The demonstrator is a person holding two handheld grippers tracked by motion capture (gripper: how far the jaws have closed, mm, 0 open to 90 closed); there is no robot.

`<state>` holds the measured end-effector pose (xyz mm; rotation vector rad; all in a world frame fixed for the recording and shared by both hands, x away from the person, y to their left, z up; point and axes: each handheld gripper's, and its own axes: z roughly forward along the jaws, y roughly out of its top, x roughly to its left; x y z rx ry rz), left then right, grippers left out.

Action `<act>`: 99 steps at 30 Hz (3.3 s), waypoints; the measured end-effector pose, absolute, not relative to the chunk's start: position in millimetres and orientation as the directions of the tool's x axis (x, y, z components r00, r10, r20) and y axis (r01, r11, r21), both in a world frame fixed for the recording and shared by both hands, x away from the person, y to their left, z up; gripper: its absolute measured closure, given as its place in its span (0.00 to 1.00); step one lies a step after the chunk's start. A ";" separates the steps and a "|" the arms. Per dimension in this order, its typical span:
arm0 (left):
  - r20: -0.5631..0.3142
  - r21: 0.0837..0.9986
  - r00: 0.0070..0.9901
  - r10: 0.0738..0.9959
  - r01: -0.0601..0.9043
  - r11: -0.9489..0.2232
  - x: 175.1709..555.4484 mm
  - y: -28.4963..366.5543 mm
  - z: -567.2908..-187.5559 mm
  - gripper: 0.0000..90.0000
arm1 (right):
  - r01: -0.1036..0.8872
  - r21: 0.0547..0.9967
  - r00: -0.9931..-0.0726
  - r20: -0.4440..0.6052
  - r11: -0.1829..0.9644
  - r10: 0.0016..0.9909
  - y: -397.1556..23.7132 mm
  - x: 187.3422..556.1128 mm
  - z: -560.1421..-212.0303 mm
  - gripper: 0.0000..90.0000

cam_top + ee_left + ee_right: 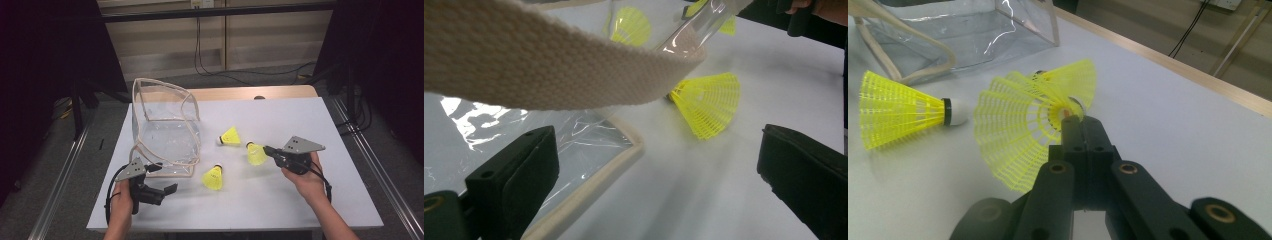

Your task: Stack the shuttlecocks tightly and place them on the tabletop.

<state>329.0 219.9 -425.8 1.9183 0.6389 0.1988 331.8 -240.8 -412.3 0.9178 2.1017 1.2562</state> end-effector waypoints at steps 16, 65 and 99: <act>-0.146 0.890 0.842 0.519 0.341 -0.303 329.4 220.1 -425.9 0.04 | 0.303 0.890 -0.575 -0.113 0.340 0.810 -247.6 347.0 -419.7 1.00; -0.150 0.889 0.843 0.516 0.343 -0.302 329.7 219.5 -426.4 0.04 | 0.356 0.852 -0.547 -0.143 0.384 0.825 -247.7 373.4 -440.0 0.88; -0.149 0.890 0.844 0.516 0.342 -0.303 329.3 219.4 -426.2 0.04 | 0.423 0.853 -0.490 -0.069 0.306 0.869 -260.2 355.9 -446.9 0.58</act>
